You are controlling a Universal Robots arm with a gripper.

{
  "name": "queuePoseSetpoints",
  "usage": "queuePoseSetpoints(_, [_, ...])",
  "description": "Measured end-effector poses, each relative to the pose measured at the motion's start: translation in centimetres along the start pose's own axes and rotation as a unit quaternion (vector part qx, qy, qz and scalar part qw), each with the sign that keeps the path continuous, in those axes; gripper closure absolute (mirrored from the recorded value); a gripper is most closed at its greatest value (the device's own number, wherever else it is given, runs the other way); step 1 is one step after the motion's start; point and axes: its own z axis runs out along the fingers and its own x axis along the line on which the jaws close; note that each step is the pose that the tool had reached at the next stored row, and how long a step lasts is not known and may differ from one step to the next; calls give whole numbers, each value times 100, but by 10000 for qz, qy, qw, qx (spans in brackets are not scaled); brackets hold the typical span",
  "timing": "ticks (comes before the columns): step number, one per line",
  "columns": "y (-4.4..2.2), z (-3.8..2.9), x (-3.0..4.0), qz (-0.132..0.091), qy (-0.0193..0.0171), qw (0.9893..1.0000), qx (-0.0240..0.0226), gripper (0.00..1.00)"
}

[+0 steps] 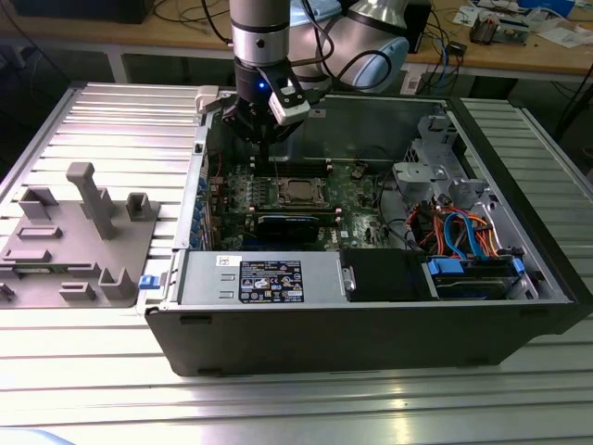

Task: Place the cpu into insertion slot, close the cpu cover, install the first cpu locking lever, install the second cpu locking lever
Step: 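Install the first cpu locking lever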

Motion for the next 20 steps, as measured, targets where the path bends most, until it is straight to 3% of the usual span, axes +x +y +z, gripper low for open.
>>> queuePoseSetpoints(10, [47,0,-14,-1,-2,10000,0,89])
queuePoseSetpoints(20, [70,5,-178,-1,-1,10000,1,89])
